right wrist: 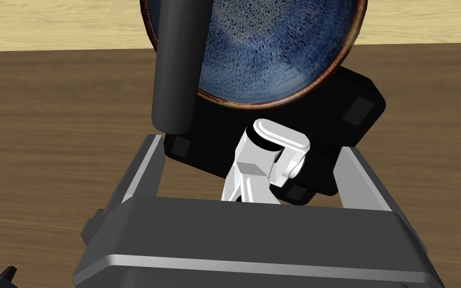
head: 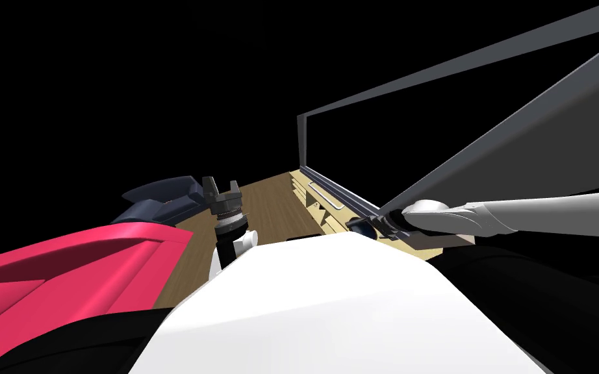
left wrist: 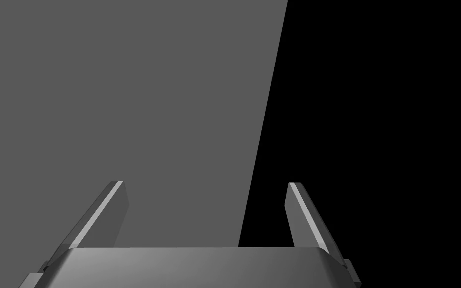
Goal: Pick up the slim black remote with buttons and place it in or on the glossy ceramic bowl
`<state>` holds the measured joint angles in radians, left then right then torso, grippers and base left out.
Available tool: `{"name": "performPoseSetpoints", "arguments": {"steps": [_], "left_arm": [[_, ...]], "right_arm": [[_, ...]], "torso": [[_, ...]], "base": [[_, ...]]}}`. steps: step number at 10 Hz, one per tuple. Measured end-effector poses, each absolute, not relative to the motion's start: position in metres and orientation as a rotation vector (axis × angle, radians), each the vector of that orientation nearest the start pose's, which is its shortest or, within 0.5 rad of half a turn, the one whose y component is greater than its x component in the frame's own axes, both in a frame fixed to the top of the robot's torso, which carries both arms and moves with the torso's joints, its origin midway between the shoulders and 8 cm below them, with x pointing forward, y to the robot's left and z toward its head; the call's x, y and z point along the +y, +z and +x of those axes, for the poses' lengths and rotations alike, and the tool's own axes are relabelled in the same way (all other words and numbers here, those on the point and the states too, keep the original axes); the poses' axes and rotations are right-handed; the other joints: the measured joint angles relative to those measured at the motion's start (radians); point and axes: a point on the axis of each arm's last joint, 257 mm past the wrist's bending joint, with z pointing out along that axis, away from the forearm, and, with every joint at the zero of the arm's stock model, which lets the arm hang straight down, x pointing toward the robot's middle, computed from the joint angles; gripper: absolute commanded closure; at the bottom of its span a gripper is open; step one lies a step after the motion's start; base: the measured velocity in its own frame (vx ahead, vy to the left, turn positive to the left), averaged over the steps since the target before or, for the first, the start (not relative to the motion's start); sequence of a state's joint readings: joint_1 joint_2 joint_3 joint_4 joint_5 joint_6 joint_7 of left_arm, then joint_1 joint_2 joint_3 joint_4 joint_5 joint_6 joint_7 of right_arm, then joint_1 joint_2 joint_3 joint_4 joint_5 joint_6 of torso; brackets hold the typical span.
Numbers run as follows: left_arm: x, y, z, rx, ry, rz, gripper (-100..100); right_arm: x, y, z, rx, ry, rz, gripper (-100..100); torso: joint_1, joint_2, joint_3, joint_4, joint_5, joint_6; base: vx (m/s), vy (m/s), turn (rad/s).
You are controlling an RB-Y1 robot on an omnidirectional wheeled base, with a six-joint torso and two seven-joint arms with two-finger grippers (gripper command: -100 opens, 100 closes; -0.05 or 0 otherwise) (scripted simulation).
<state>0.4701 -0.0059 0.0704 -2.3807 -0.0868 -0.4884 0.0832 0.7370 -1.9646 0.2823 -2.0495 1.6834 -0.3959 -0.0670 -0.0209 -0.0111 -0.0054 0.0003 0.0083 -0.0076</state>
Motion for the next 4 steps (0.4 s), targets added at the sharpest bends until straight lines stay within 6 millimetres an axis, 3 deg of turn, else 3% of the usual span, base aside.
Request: {"name": "performPoseSetpoints", "arguments": {"steps": [4], "left_arm": [[0.2824, 0.0754, 0.3229, 0.557, -1.286, -0.536, 0]], "right_arm": [[-0.4695, -0.3234, 0.1746, 1.812, -0.108, -2.469, 0]], "torso": [[0.000, -0.001, 0.000, 0.000, 0.000, 0.000]], "base": [[0.000, 0.000, 0.000]]}}
